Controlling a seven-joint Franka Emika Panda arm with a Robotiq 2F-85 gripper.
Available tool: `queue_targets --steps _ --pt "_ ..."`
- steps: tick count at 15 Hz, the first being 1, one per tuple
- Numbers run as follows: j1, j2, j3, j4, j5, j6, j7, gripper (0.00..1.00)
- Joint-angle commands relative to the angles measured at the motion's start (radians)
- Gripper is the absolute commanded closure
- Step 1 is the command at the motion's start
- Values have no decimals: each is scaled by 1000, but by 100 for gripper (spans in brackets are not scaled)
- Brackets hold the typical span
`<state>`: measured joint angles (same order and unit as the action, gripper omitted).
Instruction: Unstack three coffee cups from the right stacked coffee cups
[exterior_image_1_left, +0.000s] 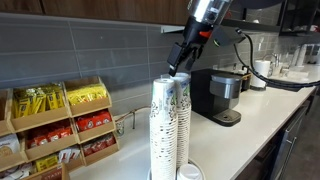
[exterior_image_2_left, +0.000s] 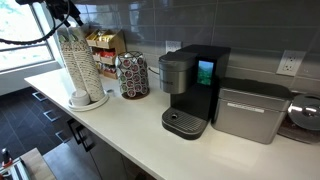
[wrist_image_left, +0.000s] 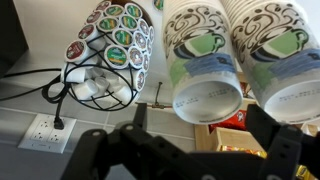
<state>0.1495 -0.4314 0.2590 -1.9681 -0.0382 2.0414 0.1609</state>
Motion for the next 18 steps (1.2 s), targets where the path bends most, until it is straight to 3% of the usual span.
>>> queue_targets --steps 1,3,5,6,9,11,16,18 --pt "14 -6 -13 -15 22 -6 -7 0" --pt "14 -6 -13 -17 22 -5 -7 0" --pt "14 -5 -13 -18 23 -5 -7 6" --pt "14 -5 -13 -18 23 -5 -6 13" --pt "14 -6 -13 -16 23 -4 -7 48" --pt "15 -6 -13 -12 24 -4 -7 60" --pt "17 -8 -11 2 23 -11 -9 65" --pt "17 -11 -9 15 18 -15 -10 80"
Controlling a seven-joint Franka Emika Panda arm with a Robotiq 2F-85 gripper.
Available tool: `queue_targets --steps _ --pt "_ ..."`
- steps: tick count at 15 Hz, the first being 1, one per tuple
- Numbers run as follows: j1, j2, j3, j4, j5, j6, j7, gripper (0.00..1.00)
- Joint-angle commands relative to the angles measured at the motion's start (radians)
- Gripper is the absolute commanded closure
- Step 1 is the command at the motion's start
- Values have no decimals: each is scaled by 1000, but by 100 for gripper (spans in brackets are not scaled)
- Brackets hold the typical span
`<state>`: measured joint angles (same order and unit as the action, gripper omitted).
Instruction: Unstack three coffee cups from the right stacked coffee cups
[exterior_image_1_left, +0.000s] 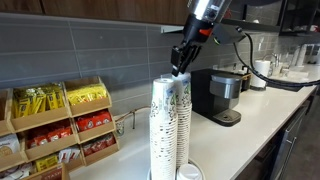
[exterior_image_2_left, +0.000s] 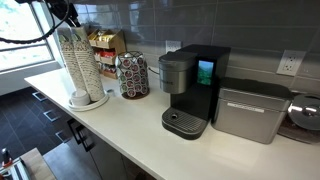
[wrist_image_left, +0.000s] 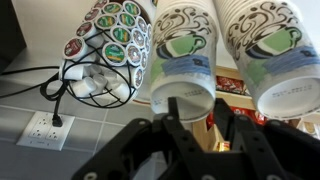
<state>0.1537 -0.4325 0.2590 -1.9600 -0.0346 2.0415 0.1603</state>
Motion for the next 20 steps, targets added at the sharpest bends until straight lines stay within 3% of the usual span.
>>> queue_targets --steps 1,2,8,9,11,20 --pt "14 -10 -9 10 14 -16 -11 91" --pt "15 -11 -9 15 12 -16 -11 100" --pt "18 -13 -10 17 15 -16 -14 100" --pt "17 -14 -9 17 14 -17 -12 74" --pt "18 -15 -9 18 14 -16 -12 67" --pt "14 -17 -13 1 12 -17 -7 1"
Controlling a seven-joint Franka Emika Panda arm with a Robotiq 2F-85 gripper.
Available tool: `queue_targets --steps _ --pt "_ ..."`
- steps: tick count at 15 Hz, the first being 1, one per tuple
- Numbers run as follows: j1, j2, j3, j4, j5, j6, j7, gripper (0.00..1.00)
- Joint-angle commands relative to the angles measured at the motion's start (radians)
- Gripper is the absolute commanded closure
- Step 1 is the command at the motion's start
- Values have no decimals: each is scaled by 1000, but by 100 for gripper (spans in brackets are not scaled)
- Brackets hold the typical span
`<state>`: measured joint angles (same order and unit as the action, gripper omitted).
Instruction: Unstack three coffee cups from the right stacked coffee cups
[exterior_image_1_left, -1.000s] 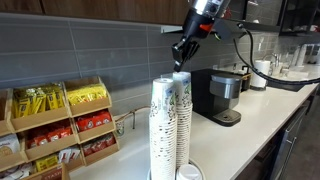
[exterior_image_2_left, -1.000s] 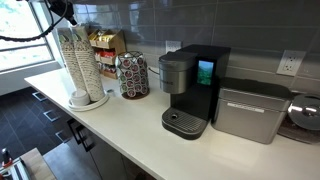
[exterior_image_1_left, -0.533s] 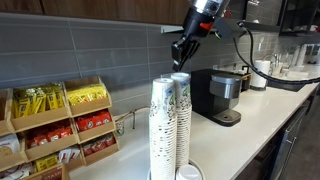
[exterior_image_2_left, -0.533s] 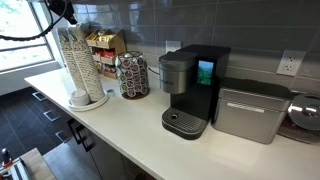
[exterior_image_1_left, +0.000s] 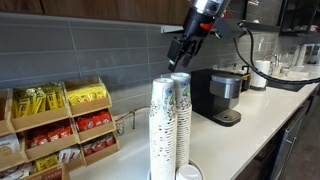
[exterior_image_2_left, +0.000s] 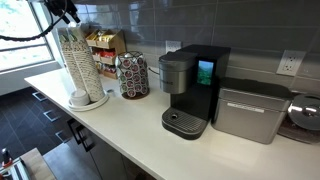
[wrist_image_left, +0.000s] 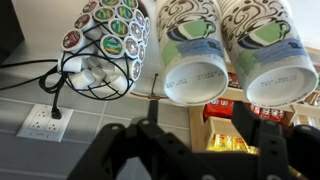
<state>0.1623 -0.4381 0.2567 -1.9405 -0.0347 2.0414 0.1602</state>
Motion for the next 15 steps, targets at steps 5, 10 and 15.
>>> queue_targets --steps 5,10,15 --pt "5 -11 -18 -47 18 -10 -5 0" --pt "7 -8 -21 -62 23 -9 -2 0" --pt "10 -3 -21 -75 28 -11 -3 0"
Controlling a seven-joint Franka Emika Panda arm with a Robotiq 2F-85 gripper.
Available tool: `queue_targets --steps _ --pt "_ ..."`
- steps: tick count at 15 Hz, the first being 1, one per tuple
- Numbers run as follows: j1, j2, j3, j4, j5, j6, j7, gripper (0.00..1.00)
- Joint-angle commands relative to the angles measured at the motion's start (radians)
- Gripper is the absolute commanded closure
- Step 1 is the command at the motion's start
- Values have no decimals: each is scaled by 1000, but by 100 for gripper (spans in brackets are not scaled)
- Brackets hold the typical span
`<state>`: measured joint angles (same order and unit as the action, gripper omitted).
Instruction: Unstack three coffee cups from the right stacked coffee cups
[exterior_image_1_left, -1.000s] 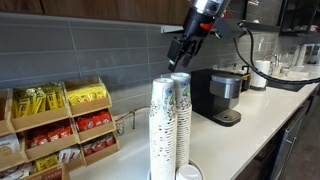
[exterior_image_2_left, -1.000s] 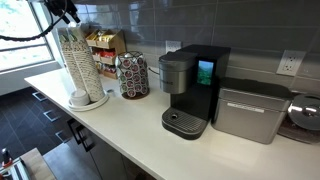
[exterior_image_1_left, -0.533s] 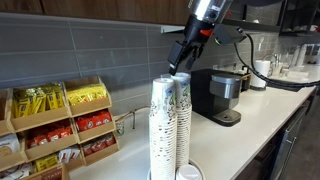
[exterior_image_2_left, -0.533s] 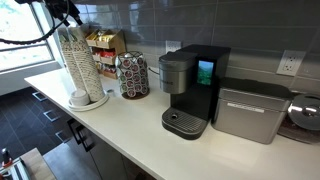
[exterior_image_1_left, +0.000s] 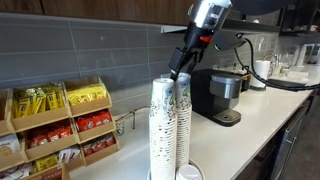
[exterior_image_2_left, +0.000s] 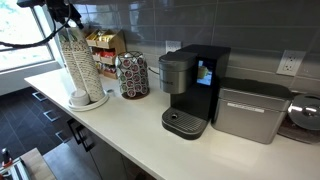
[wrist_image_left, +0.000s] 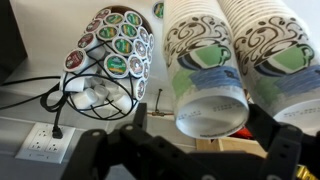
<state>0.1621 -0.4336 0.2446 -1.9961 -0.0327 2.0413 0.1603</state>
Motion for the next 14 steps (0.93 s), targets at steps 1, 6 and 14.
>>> queue_targets --steps 1,6,14 --pt "10 -7 -9 -21 29 -11 -3 0" --pt "10 -6 -8 -12 37 -13 -5 38" --pt "13 -11 -5 16 29 -25 -11 58"
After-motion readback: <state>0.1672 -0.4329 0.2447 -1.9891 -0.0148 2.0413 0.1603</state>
